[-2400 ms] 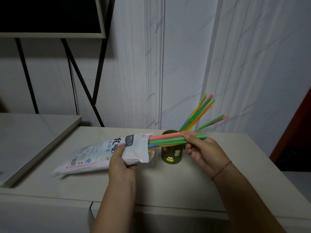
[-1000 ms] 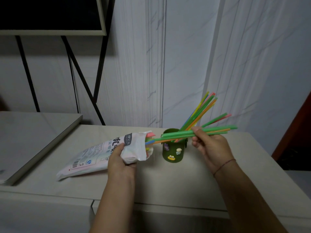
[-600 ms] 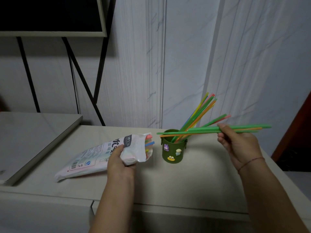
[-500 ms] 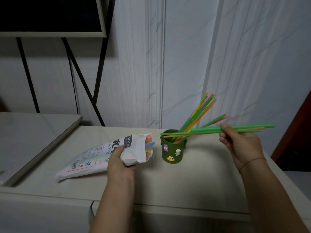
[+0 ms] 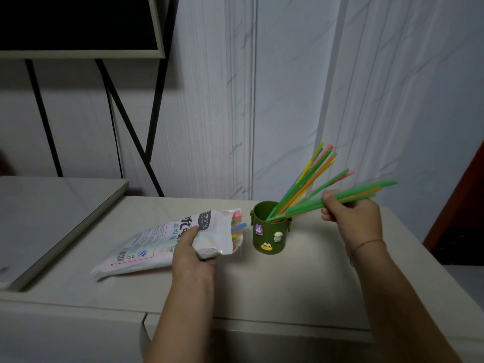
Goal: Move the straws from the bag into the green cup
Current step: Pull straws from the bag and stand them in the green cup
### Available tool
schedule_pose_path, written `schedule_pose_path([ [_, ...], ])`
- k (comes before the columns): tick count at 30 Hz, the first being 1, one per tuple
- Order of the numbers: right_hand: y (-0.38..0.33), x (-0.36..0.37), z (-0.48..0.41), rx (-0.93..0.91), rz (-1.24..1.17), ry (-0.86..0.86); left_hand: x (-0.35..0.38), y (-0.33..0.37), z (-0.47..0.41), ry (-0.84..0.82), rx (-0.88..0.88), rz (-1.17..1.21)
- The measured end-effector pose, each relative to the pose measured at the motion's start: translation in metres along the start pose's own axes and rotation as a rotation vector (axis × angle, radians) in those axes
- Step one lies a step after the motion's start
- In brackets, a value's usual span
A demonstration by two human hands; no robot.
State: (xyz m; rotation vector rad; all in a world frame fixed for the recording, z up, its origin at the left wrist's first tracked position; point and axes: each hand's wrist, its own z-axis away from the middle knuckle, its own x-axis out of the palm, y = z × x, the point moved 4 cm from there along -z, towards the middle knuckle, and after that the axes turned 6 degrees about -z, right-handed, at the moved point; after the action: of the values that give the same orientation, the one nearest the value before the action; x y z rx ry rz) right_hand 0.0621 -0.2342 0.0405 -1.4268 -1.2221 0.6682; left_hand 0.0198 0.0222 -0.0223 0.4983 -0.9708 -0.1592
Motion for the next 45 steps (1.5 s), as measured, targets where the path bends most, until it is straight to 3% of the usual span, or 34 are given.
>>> schedule_pose_path([
  [14,0.038,0.037,-0.004,0.060,0.282,-0.130,0.000,-0.011,-0.002,0.024,0.025,-0.024],
  [20,0.056,0.046,0.001,0.156,0.328,-0.222,0.002,-0.015,0.001,0.018,0.017,-0.050],
  [25,0.052,0.045,0.007,0.190,0.253,-0.166,0.004,-0.014,0.004,0.027,0.041,-0.076],
  [29,0.049,0.044,0.024,0.410,0.232,-0.280,0.003,-0.012,0.002,0.026,0.094,-0.114],
  [33,0.048,0.054,0.058,0.772,-0.129,-0.334,0.005,-0.011,0.006,0.030,0.215,-0.168],
  [36,0.047,0.067,0.071,0.902,-0.365,-0.383,0.011,-0.010,0.014,0.038,0.400,-0.252],
  [40,0.049,0.072,0.074,0.894,-0.365,-0.368,0.017,-0.005,0.026,-0.016,0.596,-0.369],
  [45,0.049,0.073,0.070,0.715,-0.175,-0.360,0.013,-0.008,0.024,0.024,0.529,-0.303],
])
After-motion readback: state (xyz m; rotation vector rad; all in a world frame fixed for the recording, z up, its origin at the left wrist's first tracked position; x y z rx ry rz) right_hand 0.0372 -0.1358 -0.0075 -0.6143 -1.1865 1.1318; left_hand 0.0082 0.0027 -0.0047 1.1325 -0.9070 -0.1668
